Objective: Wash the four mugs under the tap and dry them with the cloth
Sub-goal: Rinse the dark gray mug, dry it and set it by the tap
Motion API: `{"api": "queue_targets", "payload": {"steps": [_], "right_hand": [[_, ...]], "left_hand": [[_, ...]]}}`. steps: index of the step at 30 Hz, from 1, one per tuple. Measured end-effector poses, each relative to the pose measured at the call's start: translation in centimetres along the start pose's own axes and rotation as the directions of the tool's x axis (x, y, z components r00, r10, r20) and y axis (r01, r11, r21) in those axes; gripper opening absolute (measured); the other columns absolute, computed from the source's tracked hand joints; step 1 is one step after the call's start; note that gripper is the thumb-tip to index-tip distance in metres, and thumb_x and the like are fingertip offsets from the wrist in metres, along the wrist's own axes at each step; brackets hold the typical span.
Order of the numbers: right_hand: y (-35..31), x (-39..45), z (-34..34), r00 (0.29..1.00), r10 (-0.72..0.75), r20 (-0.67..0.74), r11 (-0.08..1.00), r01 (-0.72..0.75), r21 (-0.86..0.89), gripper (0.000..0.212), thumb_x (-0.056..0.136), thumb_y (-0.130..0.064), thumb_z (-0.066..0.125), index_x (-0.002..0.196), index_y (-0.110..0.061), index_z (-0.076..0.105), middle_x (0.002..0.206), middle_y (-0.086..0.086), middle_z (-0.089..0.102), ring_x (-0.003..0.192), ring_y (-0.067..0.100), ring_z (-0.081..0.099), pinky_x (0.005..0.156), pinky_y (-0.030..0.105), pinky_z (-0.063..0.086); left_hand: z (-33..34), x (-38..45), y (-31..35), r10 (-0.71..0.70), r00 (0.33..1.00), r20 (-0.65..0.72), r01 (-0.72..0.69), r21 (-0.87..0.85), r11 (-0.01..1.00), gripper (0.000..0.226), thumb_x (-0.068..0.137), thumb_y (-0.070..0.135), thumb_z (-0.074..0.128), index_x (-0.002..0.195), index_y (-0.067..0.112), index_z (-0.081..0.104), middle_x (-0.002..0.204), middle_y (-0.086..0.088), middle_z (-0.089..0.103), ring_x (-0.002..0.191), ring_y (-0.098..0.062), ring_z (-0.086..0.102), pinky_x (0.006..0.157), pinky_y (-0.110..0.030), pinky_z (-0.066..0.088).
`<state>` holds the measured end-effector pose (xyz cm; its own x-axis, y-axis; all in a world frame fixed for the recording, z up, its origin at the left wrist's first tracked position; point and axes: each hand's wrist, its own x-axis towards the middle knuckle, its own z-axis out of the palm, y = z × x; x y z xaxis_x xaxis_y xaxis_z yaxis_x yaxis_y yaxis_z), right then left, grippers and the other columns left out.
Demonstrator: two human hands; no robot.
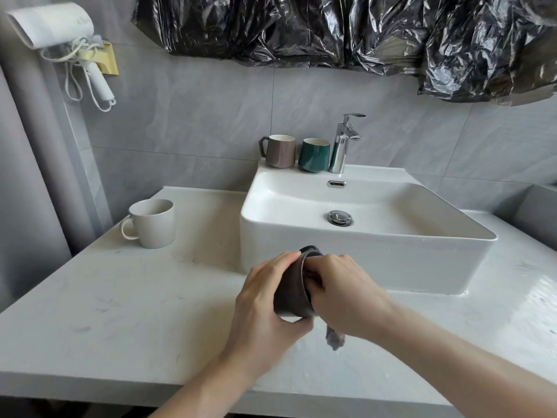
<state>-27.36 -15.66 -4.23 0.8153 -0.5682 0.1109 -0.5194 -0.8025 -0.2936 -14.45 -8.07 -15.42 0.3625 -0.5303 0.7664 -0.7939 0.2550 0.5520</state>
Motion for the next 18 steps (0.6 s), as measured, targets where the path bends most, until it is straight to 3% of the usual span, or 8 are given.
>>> {"api": "queue_targets", "payload": {"steps": [3,5,8,10,12,14,16,18], "right_hand": [[-0.5,0.6,-0.2,0.997,0.024,0.07,0.966,-0.041,0.256,0.024,0.096,-0.009,0.045,0.072,-0.011,0.047,0.059,-0.005,0.043,0.049,0.012,0.04,0.049,0.025,0.033],[-0.8,0.3,-0.4,0.997,-0.027,0.074,0.952,0.003,0.308,0.025,0.098,-0.011,0.046,0.073,-0.008,0.042,0.06,-0.004,0.038,0.053,0.012,0.034,0.054,0.032,0.035],[-0.7,-1.4,-0.9,0.995,-0.097,0.028,0.948,0.084,0.306,0.027,0.101,-0.015,0.047,0.074,-0.011,0.042,0.063,0.01,0.044,0.057,0.027,0.046,0.059,0.046,0.046],[0.3,-2.6,-1.0,0.991,-0.131,-0.016,0.933,0.129,0.335,0.024,0.105,-0.022,0.048,0.081,-0.022,0.054,0.07,0.008,0.055,0.051,0.019,0.057,0.055,0.044,0.054],[1.2,-3.8,-0.5,0.982,-0.17,-0.077,0.944,0.185,0.274,0.017,0.106,-0.027,0.05,0.101,-0.036,0.064,0.084,-0.018,0.062,0.067,0.002,0.062,0.053,0.024,0.054],[2.2,-4.2,0.5,0.947,-0.251,-0.201,0.952,0.279,0.129,0.022,0.105,-0.025,0.053,0.114,-0.041,0.063,0.087,-0.04,0.057,0.089,0.002,0.055,0.06,0.024,0.054],[3.3,-4.1,1.7,0.9,-0.305,-0.31,0.946,0.325,0.013,0.027,0.102,-0.023,0.059,0.121,-0.042,0.064,0.098,-0.044,0.058,0.093,0.008,0.052,0.064,0.031,0.054],[4.4,-3.8,2.6,0.87,-0.3,-0.392,0.946,0.324,-0.004,0.032,0.1,-0.019,0.065,0.126,-0.039,0.066,0.111,-0.04,0.063,0.093,0.009,0.052,0.069,0.028,0.052]], "left_hand": [[-0.3,0.1,0.1,-0.053,0.998,-0.022,0.053,-0.017,0.998,0.1,0.053,0.011,0.095,0.142,0.039,0.058,0.137,0.03,0.059,0.128,-0.005,0.061,0.102,-0.018,0.049],[-0.4,0.2,0.1,-0.078,0.996,-0.043,0.076,-0.035,0.996,0.107,0.053,0.01,0.098,0.141,0.052,0.053,0.136,0.031,0.06,0.129,-0.007,0.061,0.101,-0.016,0.049],[-0.4,0.2,0.1,-0.083,0.994,-0.065,0.081,-0.034,0.996,0.109,0.055,0.011,0.1,0.139,0.057,0.049,0.135,0.03,0.061,0.129,-0.009,0.061,0.101,-0.016,0.049],[-0.5,0.3,0.0,-0.102,0.991,-0.088,0.098,-0.047,0.994,0.102,0.057,0.015,0.098,0.14,0.052,0.052,0.134,0.028,0.063,0.128,-0.009,0.062,0.1,-0.02,0.051],[-0.5,0.4,0.2,-0.113,0.989,-0.092,0.108,-0.065,0.992,0.096,0.058,0.017,0.094,0.14,0.047,0.054,0.133,0.025,0.065,0.126,-0.011,0.063,0.099,-0.025,0.054],[-0.5,0.5,0.5,-0.113,0.989,-0.098,0.107,-0.064,0.992,0.094,0.058,0.019,0.093,0.139,0.047,0.054,0.133,0.026,0.065,0.126,-0.011,0.064,0.099,-0.027,0.055],[-0.4,0.5,0.4,-0.127,0.985,-0.12,0.12,-0.06,0.991,0.097,0.057,0.016,0.097,0.138,0.048,0.055,0.132,0.025,0.066,0.125,-0.009,0.064,0.099,-0.024,0.054],[-0.4,0.4,0.3,-0.158,0.98,-0.122,0.148,-0.08,0.986,0.097,0.056,0.015,0.1,0.138,0.044,0.058,0.132,0.022,0.068,0.125,-0.008,0.065,0.1,-0.028,0.055]]}}
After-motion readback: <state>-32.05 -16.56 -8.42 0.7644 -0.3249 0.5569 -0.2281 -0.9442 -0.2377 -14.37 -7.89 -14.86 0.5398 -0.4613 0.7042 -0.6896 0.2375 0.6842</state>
